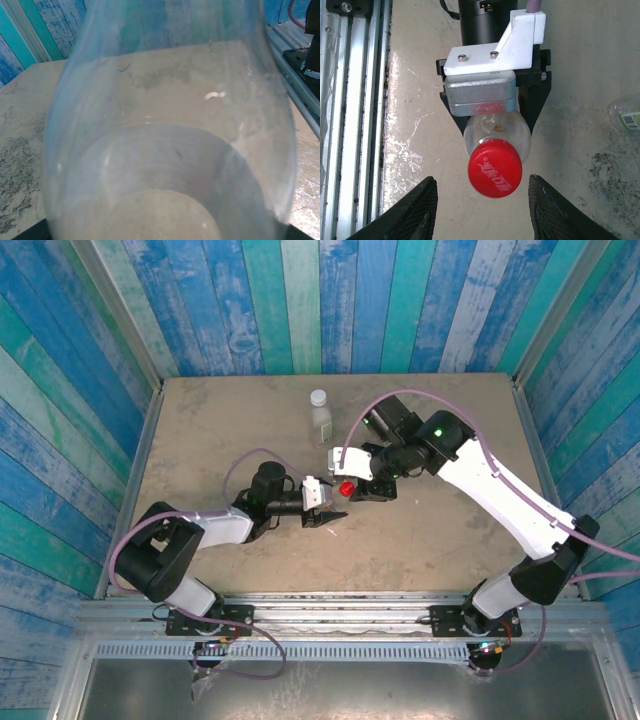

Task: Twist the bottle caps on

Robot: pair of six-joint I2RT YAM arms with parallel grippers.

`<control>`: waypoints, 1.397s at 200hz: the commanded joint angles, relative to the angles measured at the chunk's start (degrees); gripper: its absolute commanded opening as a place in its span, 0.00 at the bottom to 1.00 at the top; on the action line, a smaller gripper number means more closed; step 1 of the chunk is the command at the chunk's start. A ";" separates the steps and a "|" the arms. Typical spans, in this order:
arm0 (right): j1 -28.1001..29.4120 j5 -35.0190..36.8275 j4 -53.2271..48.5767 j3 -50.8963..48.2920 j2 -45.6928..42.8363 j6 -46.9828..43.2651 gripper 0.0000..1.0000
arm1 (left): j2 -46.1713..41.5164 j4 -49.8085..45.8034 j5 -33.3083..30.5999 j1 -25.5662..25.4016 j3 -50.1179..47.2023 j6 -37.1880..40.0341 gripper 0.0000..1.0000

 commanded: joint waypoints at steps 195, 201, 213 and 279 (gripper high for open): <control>1.00 10.10 8.58 -3.65 0.05 44.74 0.15 | -4.89 4.36 -26.63 -0.24 0.82 -9.37 0.58; 0.95 10.41 9.42 -4.46 -0.23 48.95 0.14 | -5.14 4.70 -28.18 -0.40 0.87 -9.08 0.58; 0.95 11.30 11.17 -6.30 -0.92 57.31 0.14 | -5.55 4.98 -31.39 -1.12 1.00 -7.62 0.58; 0.33 13.05 12.70 -9.86 -5.23 69.54 0.28 | -7.84 3.19 -34.27 -3.05 1.07 -3.43 0.58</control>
